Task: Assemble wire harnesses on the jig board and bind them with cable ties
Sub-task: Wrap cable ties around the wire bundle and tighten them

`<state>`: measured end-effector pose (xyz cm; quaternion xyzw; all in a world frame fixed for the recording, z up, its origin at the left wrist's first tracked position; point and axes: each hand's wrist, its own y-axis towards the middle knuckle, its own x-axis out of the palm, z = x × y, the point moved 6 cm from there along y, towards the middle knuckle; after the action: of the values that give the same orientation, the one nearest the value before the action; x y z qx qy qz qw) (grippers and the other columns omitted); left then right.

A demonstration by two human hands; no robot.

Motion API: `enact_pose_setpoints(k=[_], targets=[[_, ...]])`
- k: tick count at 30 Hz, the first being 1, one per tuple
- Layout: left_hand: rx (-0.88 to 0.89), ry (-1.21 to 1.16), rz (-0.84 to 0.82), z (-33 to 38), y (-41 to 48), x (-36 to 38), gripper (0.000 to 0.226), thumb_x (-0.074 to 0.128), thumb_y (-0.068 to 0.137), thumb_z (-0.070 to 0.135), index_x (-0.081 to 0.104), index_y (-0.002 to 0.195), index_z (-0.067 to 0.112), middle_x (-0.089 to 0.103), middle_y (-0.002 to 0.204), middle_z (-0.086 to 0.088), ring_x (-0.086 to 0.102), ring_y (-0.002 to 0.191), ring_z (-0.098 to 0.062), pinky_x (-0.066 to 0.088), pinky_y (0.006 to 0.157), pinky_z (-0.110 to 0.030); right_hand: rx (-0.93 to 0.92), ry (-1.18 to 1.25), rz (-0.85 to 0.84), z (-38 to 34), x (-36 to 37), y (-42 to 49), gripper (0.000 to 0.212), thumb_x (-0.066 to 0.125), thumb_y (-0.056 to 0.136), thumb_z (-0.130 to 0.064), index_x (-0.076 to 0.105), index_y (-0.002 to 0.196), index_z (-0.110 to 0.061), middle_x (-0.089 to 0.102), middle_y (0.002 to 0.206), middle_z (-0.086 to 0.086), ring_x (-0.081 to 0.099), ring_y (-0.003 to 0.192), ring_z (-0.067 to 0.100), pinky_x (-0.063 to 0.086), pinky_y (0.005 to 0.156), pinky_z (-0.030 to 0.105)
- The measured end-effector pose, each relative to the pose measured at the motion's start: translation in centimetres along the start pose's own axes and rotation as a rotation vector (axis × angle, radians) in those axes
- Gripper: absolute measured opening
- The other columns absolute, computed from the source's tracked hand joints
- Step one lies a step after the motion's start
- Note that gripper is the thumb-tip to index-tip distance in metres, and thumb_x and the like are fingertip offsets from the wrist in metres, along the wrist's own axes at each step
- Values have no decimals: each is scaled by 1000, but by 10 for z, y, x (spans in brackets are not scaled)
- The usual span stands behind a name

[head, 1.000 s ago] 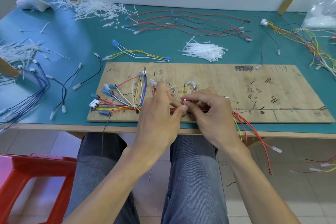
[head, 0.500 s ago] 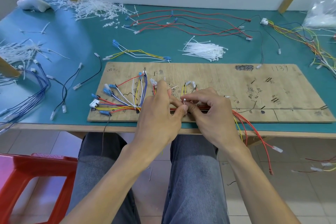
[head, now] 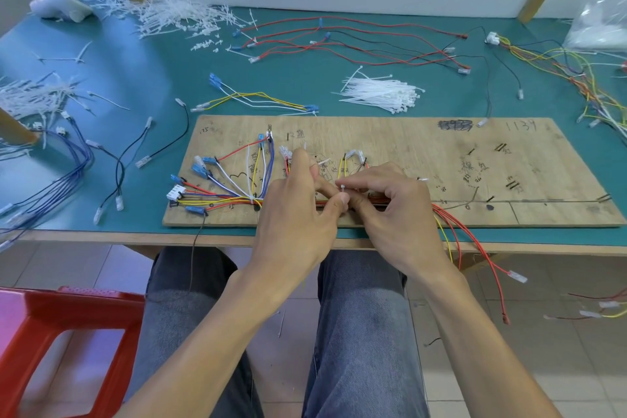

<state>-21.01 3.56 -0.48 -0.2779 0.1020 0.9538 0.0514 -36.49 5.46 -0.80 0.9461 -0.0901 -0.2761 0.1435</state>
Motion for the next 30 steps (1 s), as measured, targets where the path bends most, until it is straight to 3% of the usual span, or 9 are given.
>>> enact_pose_setpoints(k=[6,10,13,17,20,24,30], targets=[[-18,-12,33,-2,-1,-1,49,78,91,27,30,89,32,72,87,7,65,87,-30,56,79,-50,61,17,10,-1,0,0,22,80,89,-6,83,104,-22,75,97,-12,63,107,9,49,92,18],[-22,-36,85,-2,-4,-2,42,80,91,25,39,91,29,74,79,13,69,84,-23,58,77,-50,101,25,24,-1,0,-1,20,82,89,-10,83,104,-24,73,96,-6,62,105,6,47,90,13],[-51,-50,94,-3,-2,-3,34,81,91,25,47,94,29,74,80,14,71,79,-15,57,75,-46,78,-1,19,-3,0,-3,16,81,91,-15,83,103,-25,73,94,-10,61,104,8,48,91,19],[-27,28,79,2,5,-7,17,81,91,26,66,97,30,74,77,17,63,69,-2,56,75,-37,-89,-141,-60,-9,1,-11,17,74,96,-24,80,112,-23,74,103,-17,55,110,18,43,98,27],[-4,27,-49,6,13,-7,10,80,90,20,75,90,27,75,71,14,67,68,3,57,72,-30,-134,-176,-44,-8,1,-13,20,79,94,-23,79,113,-20,74,106,-14,55,110,20,44,100,35],[35,96,-127,11,23,-11,13,80,89,21,73,82,28,70,61,15,54,51,7,35,56,-9,-128,-135,12,-5,0,-10,18,82,91,-20,81,109,-23,75,99,-14,58,107,19,48,97,36],[144,168,-92,21,31,-20,4,83,88,22,82,85,24,62,79,14,52,65,6,41,68,-20,-119,-104,37,-5,0,-9,14,82,92,-21,84,106,-22,77,97,-15,63,105,15,50,95,36]])
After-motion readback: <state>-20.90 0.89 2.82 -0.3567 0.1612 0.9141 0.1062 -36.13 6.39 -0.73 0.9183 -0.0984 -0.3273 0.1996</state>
